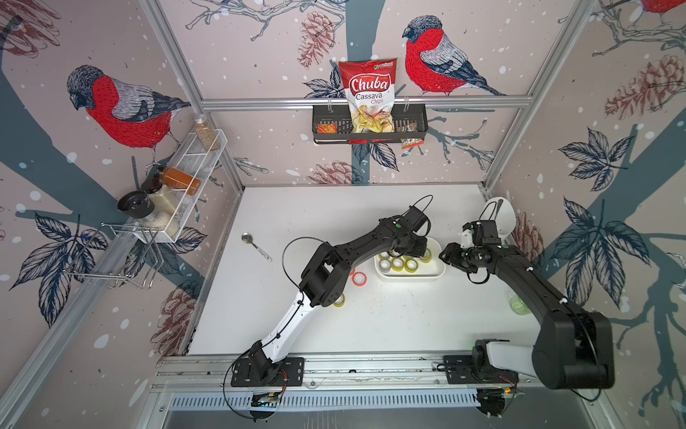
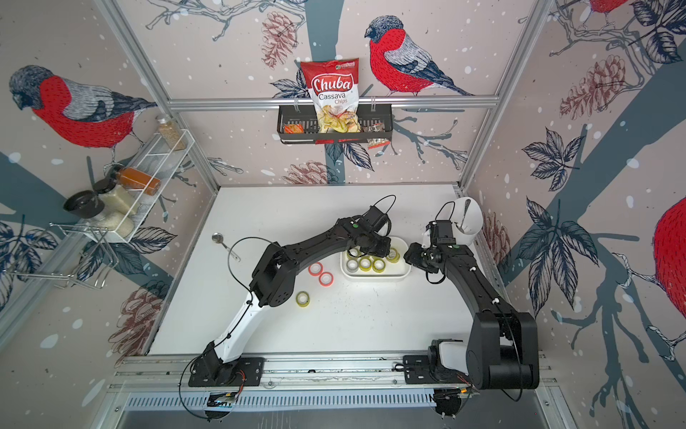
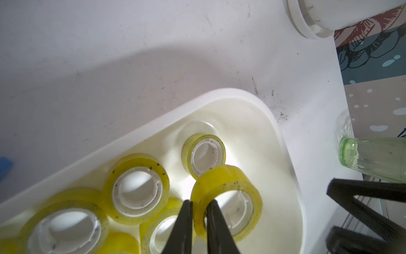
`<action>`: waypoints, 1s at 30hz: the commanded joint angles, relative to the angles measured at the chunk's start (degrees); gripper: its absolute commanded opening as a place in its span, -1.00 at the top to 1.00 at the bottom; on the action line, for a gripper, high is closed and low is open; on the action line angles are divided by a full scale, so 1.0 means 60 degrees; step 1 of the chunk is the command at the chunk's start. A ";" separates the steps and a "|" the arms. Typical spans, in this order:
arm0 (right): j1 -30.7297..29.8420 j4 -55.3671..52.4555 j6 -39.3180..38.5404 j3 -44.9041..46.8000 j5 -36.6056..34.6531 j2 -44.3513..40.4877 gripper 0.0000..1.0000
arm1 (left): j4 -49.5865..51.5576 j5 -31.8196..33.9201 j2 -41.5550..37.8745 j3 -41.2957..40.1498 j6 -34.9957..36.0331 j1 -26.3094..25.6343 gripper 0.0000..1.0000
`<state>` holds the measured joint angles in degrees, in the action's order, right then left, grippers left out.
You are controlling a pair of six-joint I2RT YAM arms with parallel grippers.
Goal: Put the transparent tape into the storage box
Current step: Place the tape in the storage box.
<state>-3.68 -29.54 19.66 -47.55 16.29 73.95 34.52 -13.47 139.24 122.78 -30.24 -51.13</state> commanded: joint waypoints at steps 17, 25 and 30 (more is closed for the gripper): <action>0.0006 0.0161 -0.0025 -0.0013 0.0168 -0.0021 -0.05 | -0.0451 -0.0023 0.0634 0.0530 -0.0146 -0.0003 0.59; 0.0013 0.0162 -0.0068 -0.0052 0.0205 -0.0019 -0.05 | -0.0305 0.0019 0.0488 0.0559 -0.0162 0.0004 0.46; -0.0001 0.0118 -0.0074 -0.0065 0.0083 -0.0093 -0.05 | -0.0291 0.0151 0.0042 0.0277 -0.0207 -0.0003 0.30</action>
<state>-3.68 -29.19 19.55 -47.57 16.93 73.87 33.28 -13.37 141.45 125.05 -31.53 -51.13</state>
